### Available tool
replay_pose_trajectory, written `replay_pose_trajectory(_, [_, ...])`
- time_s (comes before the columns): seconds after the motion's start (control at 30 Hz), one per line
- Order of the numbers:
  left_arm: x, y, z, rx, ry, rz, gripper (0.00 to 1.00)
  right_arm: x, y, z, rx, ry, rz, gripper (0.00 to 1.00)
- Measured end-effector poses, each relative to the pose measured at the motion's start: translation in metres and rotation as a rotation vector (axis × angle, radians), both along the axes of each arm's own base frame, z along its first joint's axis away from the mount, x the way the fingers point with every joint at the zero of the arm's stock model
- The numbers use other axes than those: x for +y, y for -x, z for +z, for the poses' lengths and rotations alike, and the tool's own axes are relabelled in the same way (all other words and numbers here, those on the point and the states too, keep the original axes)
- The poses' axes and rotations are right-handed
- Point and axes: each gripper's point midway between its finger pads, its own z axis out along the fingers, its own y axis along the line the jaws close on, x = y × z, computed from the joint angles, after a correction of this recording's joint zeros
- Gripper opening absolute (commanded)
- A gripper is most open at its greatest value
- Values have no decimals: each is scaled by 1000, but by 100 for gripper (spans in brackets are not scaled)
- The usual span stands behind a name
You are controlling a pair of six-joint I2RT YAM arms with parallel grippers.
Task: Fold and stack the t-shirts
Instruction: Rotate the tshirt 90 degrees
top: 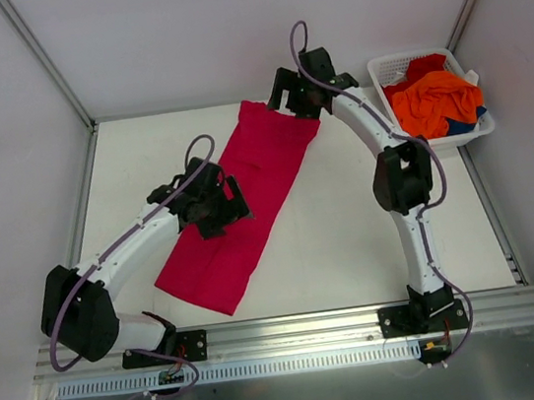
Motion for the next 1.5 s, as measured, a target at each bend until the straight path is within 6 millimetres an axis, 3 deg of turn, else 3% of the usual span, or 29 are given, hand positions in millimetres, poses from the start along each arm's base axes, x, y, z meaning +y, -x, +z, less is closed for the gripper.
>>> replay_pose_trajectory(0.13, [23, -4, -9, -12, -49, -24, 87, -2, 12, 59, -84, -22, -7, 100])
replay_pose_trajectory(0.2, [28, 3, -19, 13, -77, -50, 87, 2, 20, 67, -93, -23, -6, 99])
replay_pose_trajectory(0.3, [32, 12, -33, 50, -110, -84, 87, 11, 37, 37, -24, 9, 1, 100])
replay_pose_trajectory(0.43, [36, 25, -47, 89, -130, -99, 88, 23, 64, -32, 138, 72, 18, 99])
replay_pose_trajectory(0.53, [31, 35, -52, 104, -136, -127, 87, 28, 72, -74, 223, 107, 22, 99])
replay_pose_trajectory(0.67, [23, 52, -66, 147, -154, -160, 86, 26, 74, -105, 288, 138, 15, 99])
replay_pose_trajectory(0.73, [22, 61, -77, 182, -170, -167, 85, 27, 71, -112, 302, 143, 14, 99])
replay_pose_trajectory(0.87, [16, 77, -96, 258, -176, -174, 84, 33, 53, -107, 274, 122, 10, 99])
replay_pose_trajectory(1.03, [-4, 78, -95, 273, -140, -182, 83, 40, 31, -107, 245, 87, 7, 99])
replay_pose_trajectory(1.27, [-65, 81, -92, 269, -81, -274, 81, 34, 5, -105, 215, 21, -13, 100])
replay_pose_trajectory(1.5, [-79, 84, -90, 257, -56, -276, 80, 38, -1, -102, 208, -29, -1, 99])
